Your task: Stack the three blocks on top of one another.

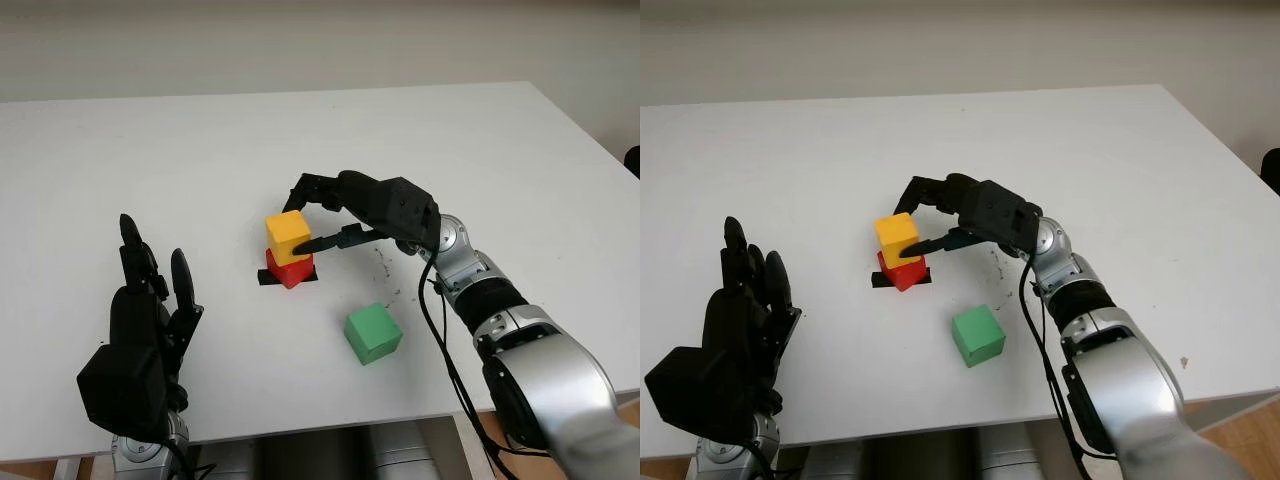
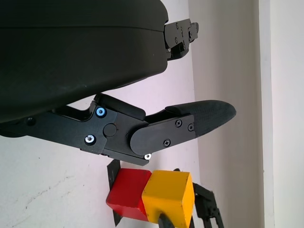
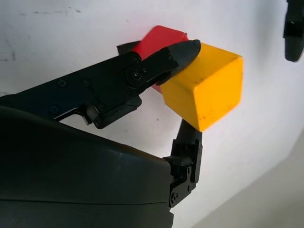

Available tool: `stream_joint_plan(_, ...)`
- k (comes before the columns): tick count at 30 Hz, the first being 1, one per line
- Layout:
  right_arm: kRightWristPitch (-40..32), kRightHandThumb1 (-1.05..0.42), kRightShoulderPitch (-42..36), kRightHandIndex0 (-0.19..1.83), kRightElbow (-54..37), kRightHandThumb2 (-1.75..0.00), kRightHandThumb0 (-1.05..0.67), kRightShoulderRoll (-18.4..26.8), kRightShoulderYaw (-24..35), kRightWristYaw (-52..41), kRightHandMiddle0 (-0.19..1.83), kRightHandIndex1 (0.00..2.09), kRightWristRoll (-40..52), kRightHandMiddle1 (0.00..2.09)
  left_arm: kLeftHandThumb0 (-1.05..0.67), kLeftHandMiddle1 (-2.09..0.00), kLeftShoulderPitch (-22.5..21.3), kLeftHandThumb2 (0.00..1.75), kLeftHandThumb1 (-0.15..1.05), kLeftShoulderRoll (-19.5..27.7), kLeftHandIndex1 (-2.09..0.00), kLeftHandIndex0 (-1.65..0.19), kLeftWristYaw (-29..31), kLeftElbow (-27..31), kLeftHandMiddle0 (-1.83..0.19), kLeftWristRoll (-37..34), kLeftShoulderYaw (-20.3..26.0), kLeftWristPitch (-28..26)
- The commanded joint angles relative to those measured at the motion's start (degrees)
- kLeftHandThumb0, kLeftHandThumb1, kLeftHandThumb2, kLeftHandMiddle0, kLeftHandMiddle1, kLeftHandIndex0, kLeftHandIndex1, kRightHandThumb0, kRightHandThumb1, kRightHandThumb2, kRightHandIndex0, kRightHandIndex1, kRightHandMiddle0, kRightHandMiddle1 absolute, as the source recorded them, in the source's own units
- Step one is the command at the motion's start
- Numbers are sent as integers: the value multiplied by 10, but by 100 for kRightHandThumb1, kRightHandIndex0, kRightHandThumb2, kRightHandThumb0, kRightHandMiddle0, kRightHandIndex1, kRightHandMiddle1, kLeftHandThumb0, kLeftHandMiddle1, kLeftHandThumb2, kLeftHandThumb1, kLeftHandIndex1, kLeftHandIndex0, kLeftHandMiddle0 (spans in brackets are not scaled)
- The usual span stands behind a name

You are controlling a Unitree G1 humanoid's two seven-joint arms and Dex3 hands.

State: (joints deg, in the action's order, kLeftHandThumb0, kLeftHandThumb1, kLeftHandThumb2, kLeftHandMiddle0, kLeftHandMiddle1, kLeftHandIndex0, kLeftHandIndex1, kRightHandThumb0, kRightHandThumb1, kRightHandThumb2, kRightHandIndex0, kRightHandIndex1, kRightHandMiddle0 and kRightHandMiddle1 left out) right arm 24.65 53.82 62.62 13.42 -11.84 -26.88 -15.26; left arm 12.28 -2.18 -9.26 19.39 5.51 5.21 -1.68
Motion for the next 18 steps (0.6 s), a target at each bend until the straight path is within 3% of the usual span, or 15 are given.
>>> stream_joint_plan(1,1,-92,12,2,-3,-5,-77,6,-4,-7,8,2,-2,50,-70,-6,3,66,105,1,-5,18,0,7,17,2,0,2)
stream_joint_plan(4,5,-91,14,-10,-3,-5,-84,6,-4,-23,-6,1,3,26,-70,-5,3,64,105,-2,-5,18,0,9,17,-4,0,1)
stream_joint_plan(11,10,-90,18,-19,-4,-5,-94,11,-3,-65,-19,0,13,2,-69,-5,1,65,105,1,-5,18,0,6,17,2,-1,-1)
stream_joint_plan(18,22,-90,16,-19,-21,-5,-89,19,25,-84,-19,0,51,0,-70,-5,-1,66,105,0,-5,18,0,5,17,2,-3,1)
